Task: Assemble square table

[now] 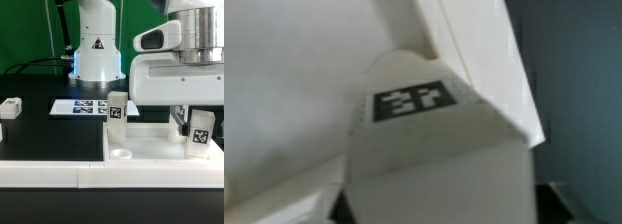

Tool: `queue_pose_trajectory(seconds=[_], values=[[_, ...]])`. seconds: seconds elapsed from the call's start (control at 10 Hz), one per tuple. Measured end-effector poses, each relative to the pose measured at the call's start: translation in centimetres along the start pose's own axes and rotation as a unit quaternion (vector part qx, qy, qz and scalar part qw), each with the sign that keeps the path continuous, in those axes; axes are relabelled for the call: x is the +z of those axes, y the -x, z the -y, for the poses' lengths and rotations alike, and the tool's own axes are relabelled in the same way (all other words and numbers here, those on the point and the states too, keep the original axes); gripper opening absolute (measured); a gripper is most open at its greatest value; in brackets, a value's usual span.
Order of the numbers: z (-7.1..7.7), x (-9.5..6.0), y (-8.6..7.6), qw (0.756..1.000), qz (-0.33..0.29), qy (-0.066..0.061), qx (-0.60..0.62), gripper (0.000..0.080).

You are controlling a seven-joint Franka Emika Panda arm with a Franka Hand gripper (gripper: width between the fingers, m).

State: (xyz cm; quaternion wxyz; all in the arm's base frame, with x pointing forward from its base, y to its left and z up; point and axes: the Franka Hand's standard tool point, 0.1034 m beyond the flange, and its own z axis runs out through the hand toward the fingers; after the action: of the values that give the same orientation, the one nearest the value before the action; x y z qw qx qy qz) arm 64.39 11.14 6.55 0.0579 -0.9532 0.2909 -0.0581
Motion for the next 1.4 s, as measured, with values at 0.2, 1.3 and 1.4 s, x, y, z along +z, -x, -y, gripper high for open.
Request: queue_pose_trajectory(seconds=[0.2,1.3,1.4], values=[[-0.5,0.0,-0.1,0.989,-0.001,0.008,0.146,0.0301],[0.0,-1.1,0.8,0.920,0.028,-0.020,0.391,0.0638],[0.9,-1.1,1.1,0.942,0.016,-0.033,0.334,0.0646]])
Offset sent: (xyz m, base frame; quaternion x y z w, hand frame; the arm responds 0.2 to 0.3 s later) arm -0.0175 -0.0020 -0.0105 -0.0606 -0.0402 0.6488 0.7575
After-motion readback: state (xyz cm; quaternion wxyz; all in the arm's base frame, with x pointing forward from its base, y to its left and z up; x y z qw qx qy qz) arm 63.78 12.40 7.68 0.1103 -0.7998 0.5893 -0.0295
